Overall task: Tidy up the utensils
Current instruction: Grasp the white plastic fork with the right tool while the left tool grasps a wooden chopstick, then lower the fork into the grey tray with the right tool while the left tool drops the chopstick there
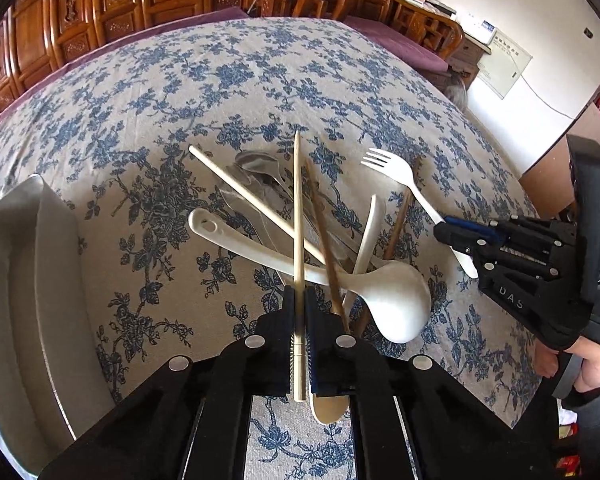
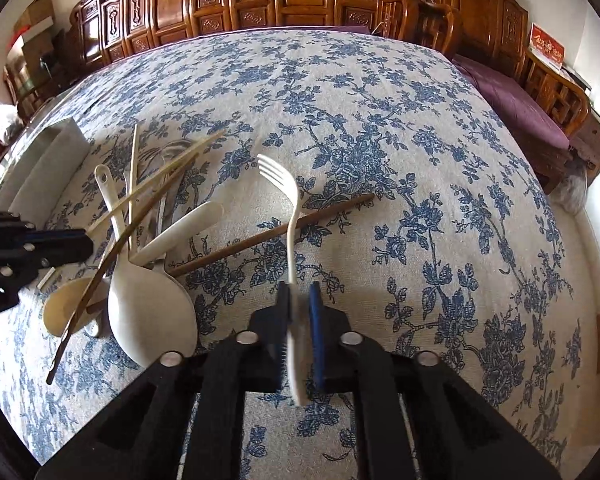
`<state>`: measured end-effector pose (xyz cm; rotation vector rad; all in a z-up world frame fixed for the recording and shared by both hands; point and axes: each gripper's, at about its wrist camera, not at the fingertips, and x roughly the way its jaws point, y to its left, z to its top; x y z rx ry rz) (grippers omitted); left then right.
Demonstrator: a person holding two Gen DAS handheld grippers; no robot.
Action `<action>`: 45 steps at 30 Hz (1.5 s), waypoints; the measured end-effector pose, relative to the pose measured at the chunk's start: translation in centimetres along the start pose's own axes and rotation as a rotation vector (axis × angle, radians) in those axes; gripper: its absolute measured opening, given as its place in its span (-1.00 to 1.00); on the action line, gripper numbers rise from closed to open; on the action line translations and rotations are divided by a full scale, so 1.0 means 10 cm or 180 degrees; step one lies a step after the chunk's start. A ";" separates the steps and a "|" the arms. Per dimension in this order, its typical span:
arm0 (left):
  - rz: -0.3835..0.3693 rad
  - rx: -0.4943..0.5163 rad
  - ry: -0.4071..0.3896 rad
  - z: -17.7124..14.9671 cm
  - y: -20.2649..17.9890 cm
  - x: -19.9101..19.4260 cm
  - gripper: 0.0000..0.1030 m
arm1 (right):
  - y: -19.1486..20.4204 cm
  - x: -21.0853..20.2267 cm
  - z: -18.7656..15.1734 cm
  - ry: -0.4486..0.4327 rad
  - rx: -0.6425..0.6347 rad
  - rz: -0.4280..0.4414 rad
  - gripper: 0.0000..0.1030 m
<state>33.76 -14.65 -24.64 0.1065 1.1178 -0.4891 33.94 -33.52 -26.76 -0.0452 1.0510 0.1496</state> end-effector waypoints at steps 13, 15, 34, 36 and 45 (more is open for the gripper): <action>0.0219 0.0009 -0.0403 -0.11 0.06 -0.74 -0.92 | 0.13 -0.54 0.05 -0.0356 0.0105 0.0278 -0.91; 0.0232 0.0003 -0.0447 -0.17 0.13 -0.86 -0.92 | 0.24 -0.65 0.08 -0.0421 0.0066 0.0306 -0.91; 0.0440 -0.0521 -0.0566 -0.75 1.31 -1.19 -0.92 | 1.42 -0.94 0.31 -0.0570 -0.0306 0.0667 -0.91; 0.0462 -0.0572 -0.0550 -0.79 1.40 -1.15 -0.92 | 1.53 -0.91 0.32 -0.0546 -0.0347 0.0701 -0.91; 0.0432 -0.0802 -0.0466 -0.88 1.66 -1.00 -0.92 | 2.00 -0.79 0.44 -0.0471 -0.0519 0.0794 -0.91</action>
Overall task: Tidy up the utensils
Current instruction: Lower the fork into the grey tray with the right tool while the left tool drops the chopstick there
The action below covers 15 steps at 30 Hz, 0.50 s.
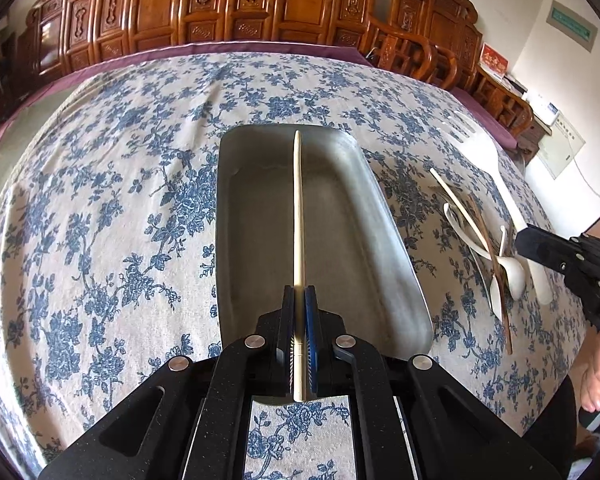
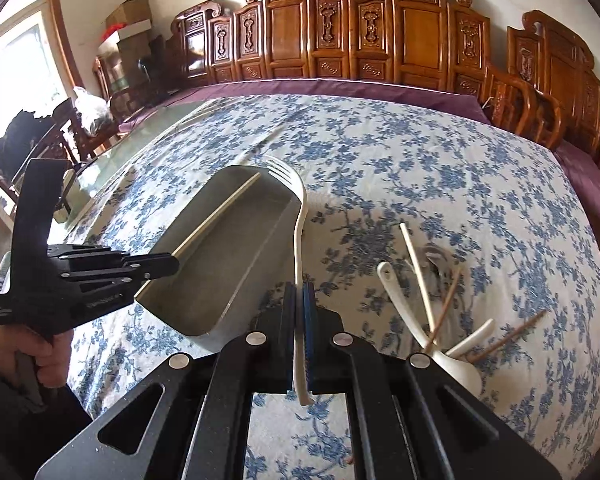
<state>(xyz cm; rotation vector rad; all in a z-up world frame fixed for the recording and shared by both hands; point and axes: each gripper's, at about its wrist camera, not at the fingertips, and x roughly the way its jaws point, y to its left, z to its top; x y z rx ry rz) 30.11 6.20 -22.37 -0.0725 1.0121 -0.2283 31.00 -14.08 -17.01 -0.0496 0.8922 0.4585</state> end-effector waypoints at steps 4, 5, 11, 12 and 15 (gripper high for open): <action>-0.0024 -0.0051 0.0018 0.04 0.05 0.04 -0.91 | 0.08 0.11 0.06 0.0048 0.0002 0.0052 -0.91; -0.0037 -0.0065 0.0006 0.05 0.07 0.03 -0.90 | 0.10 0.13 0.07 0.0056 0.0003 0.0062 -0.91; 0.0005 -0.0104 -0.0147 0.13 0.15 -0.10 -0.63 | 0.23 0.30 0.16 0.0084 0.0066 0.0180 -0.91; 0.0041 -0.0094 -0.0174 0.14 0.16 -0.12 -0.61 | 0.25 0.33 0.18 0.0086 0.0075 0.0203 -0.91; 0.0158 -0.0094 -0.0253 0.17 0.22 -0.18 -0.53 | 0.34 0.43 0.23 0.0099 0.0090 0.0259 -0.91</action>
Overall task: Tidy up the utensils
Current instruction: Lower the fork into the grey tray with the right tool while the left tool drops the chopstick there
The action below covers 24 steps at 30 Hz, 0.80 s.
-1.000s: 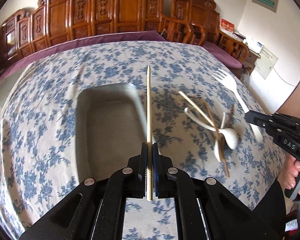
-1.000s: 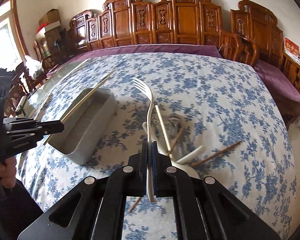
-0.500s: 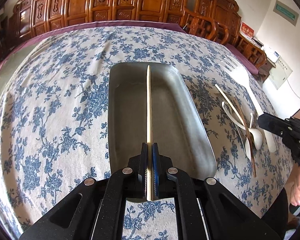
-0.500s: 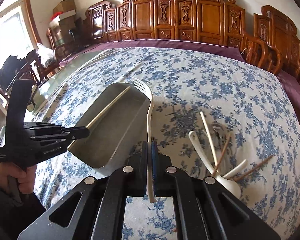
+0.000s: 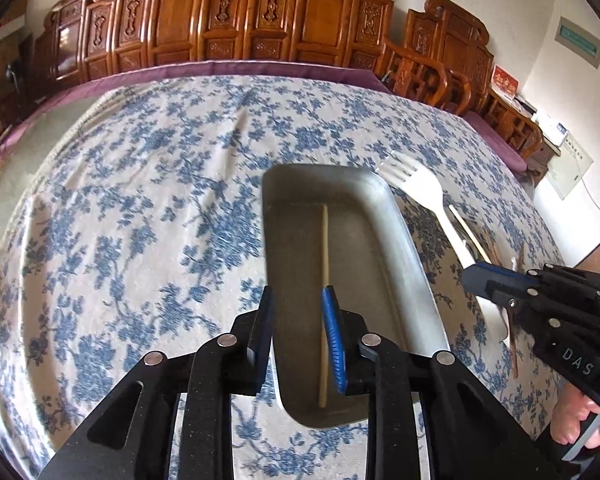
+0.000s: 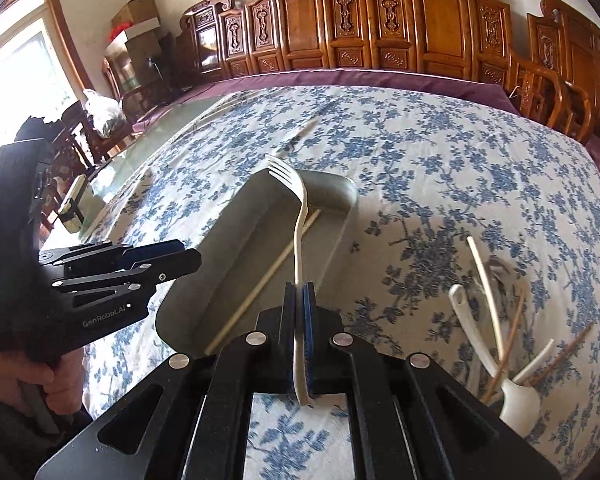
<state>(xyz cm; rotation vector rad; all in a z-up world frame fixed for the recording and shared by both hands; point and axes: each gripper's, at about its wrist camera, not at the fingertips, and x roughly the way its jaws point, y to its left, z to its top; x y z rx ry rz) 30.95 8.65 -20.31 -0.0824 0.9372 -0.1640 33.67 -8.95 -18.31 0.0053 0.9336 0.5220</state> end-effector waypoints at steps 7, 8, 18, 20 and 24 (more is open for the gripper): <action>0.0120 -0.0102 -0.0124 0.08 0.21 -0.12 -0.48 | 0.13 0.31 0.14 0.0068 0.0132 0.0137 -0.90; 0.0127 -0.0122 -0.0131 0.09 0.24 -0.12 -0.48 | 0.14 0.35 0.16 0.0079 0.0154 0.0143 -0.90; 0.0147 -0.0223 -0.0174 0.13 0.36 -0.17 -0.48 | 0.22 0.63 0.16 0.0167 0.0109 0.0136 -0.87; 0.0149 -0.0198 -0.0185 0.13 0.34 -0.18 -0.48 | 0.20 0.62 0.14 0.0170 0.0093 0.0188 -0.66; 0.0131 -0.0160 -0.0212 0.11 0.26 -0.21 -0.43 | 0.11 0.47 0.11 0.0097 0.0117 0.0203 -0.61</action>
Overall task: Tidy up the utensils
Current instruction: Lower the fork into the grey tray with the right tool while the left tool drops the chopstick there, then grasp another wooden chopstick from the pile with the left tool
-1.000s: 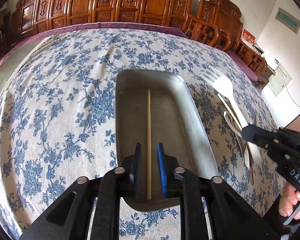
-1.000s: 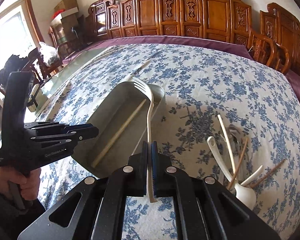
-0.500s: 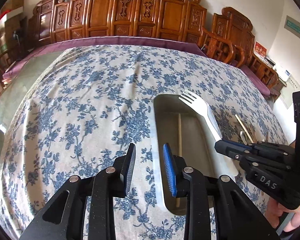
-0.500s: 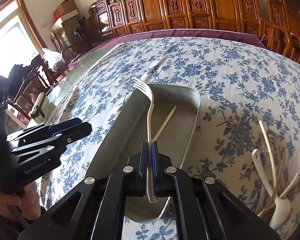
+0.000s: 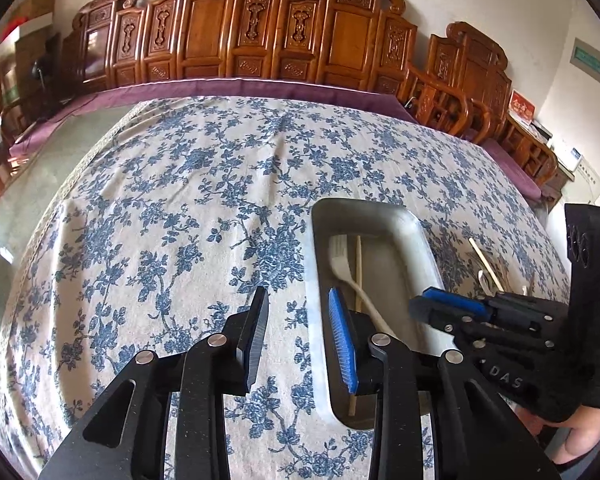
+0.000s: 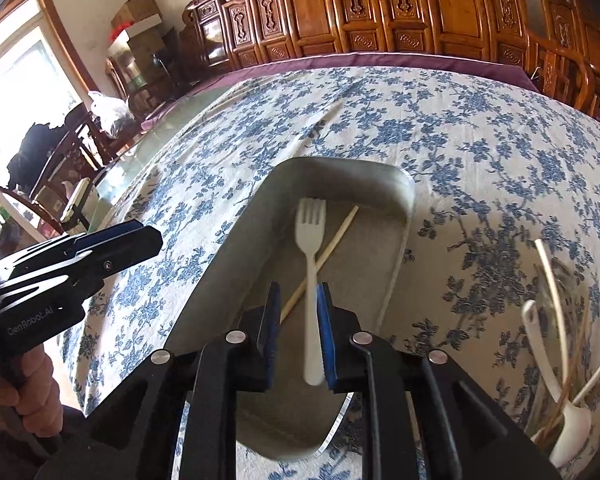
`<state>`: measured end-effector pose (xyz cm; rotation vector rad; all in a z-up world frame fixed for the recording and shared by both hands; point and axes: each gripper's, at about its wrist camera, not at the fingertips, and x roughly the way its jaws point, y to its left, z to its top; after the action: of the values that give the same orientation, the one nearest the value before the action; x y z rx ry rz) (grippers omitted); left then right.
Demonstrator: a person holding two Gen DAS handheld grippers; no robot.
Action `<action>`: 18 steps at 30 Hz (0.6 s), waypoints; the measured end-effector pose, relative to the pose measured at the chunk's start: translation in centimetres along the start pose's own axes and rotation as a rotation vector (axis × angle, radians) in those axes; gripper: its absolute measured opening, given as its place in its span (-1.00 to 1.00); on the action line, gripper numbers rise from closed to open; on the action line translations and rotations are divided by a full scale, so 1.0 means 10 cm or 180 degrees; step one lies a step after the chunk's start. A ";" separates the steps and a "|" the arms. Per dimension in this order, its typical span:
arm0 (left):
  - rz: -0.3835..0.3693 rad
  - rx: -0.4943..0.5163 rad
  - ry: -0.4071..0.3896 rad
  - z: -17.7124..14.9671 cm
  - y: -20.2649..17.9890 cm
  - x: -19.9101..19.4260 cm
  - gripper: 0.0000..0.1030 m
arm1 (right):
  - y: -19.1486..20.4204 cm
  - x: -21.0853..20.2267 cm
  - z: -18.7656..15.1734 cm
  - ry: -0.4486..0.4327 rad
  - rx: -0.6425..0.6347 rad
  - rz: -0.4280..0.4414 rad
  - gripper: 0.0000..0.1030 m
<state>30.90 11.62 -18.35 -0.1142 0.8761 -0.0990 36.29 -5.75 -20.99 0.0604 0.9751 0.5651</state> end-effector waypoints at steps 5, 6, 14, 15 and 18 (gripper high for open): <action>-0.0052 0.0074 -0.0024 -0.06 -0.17 -0.05 -0.41 | -0.18 -0.50 -0.12 -0.0187 -0.0144 -0.0186 -0.61; -0.0061 0.0084 -0.0025 -0.07 -0.20 -0.06 -0.36 | -0.23 -0.58 -0.14 -0.0209 -0.0162 -0.0231 -0.61; -0.0207 0.0268 -0.0031 -0.19 -0.65 -0.11 -0.16 | -0.84 -1.26 -0.52 -0.0309 -0.0073 -0.0641 -0.61; -0.0221 0.0299 -0.0030 -0.21 -0.71 -0.11 -0.16 | -0.89 -1.30 -0.57 -0.0304 -0.0066 -0.0679 -0.61; -0.0261 0.0382 -0.0014 -0.26 -0.91 -0.11 -0.16 | -1.04 -1.35 -0.69 -0.0274 -0.0043 -0.0798 -0.61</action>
<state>27.84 2.64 -17.88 -0.0382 0.8590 -0.2274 29.39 -22.47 -17.62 -0.0489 0.8793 0.3356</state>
